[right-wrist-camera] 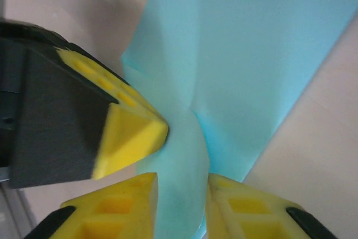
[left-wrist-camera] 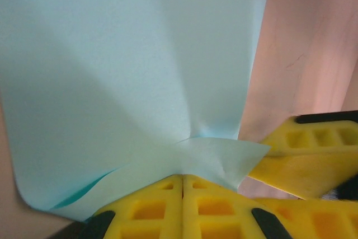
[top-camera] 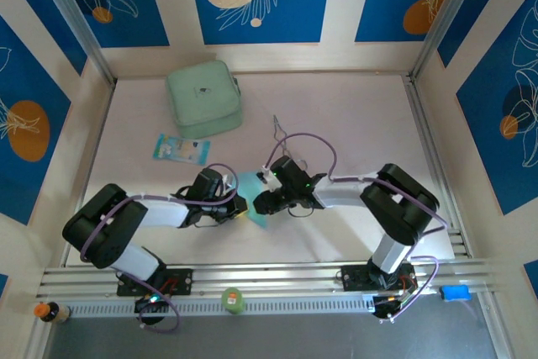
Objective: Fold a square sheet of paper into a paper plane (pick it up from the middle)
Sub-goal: Perform the third fold on the triangle at the bottom-center of the table.
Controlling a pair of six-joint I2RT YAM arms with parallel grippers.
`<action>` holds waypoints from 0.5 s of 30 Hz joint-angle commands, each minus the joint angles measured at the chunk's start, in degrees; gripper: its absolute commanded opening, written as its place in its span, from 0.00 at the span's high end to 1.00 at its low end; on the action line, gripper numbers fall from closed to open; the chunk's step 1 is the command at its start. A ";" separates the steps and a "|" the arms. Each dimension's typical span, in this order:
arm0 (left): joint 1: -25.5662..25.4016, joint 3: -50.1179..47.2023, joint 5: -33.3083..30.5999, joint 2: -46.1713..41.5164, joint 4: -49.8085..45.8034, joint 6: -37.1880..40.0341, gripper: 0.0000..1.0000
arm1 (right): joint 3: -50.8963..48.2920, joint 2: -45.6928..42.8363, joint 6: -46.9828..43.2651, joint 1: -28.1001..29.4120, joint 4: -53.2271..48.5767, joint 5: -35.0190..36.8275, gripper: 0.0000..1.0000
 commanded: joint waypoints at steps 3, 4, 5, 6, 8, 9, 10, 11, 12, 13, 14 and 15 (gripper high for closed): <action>-0.55 -1.03 -1.99 1.27 -3.51 1.86 1.00 | 0.69 -6.36 5.29 -0.86 -6.80 -3.82 0.67; -0.49 -1.03 -2.03 1.19 -3.49 1.81 1.00 | 0.45 -6.66 5.83 -0.67 -6.38 -6.25 0.68; -0.54 -1.11 -2.08 1.08 -3.51 1.73 1.00 | 0.41 -6.86 6.84 0.03 -6.13 -7.83 0.70; -0.55 -1.12 -2.16 0.91 -3.39 1.66 1.00 | 0.36 -6.96 7.90 1.03 -5.72 -8.50 0.75; -0.53 -1.25 -2.25 0.63 -3.38 1.59 1.00 | 0.62 -6.34 9.36 2.98 -4.40 -10.18 0.83; -0.53 -1.29 -2.34 0.46 -3.42 1.60 1.00 | 1.16 -5.50 10.21 3.79 -4.63 -10.19 0.88; -0.52 -1.30 -2.43 0.36 -3.54 1.68 1.00 | 1.74 -4.55 10.63 4.52 -5.11 -9.83 0.92; -0.55 -1.30 -2.52 0.28 -3.72 1.74 1.00 | 2.38 -3.46 10.51 5.22 -5.26 -9.44 0.93; -0.50 -1.22 -2.55 0.27 -3.81 1.83 1.00 | 3.01 -2.42 10.24 5.83 -5.45 -8.70 0.94; -0.46 -1.21 -2.52 0.27 -3.85 1.82 1.00 | 3.56 -1.57 10.22 6.29 -5.94 -7.84 0.95; -0.55 -1.21 -2.39 0.38 -3.82 1.85 1.00 | 4.07 -0.67 10.22 6.59 -6.19 -7.18 0.96; -0.51 -1.09 -2.35 0.42 -3.82 1.86 1.00 | 4.57 0.11 10.06 6.82 -6.07 -7.23 0.96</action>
